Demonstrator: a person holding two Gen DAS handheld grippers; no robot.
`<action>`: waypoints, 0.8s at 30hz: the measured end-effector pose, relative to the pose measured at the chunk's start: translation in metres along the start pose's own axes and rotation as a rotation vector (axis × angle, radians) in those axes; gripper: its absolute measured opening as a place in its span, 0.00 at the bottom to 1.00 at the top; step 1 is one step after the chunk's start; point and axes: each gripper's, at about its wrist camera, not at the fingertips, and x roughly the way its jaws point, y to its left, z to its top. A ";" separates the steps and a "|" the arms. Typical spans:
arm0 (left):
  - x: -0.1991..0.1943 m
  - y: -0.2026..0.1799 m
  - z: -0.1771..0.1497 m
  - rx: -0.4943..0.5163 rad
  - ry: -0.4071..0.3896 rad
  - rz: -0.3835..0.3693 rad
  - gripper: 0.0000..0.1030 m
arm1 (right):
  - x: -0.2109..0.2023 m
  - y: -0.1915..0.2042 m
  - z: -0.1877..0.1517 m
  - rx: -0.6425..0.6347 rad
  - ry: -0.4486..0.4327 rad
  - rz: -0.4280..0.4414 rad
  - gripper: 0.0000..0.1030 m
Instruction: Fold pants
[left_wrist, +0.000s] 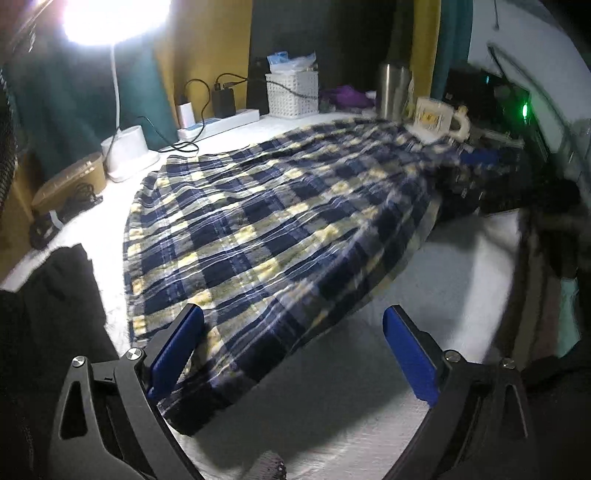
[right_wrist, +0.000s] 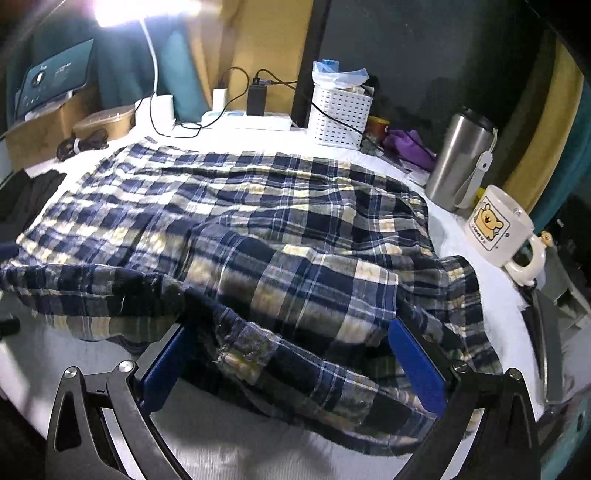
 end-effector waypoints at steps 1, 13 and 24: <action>0.004 0.000 0.000 0.016 0.018 0.043 0.94 | 0.000 -0.001 0.001 -0.001 -0.001 0.003 1.00; 0.006 0.033 -0.003 -0.054 0.079 0.080 0.20 | -0.014 -0.009 -0.024 -0.003 -0.016 0.016 1.00; -0.030 0.032 0.013 -0.128 -0.044 0.026 0.14 | -0.016 0.017 -0.054 -0.165 -0.047 -0.108 1.00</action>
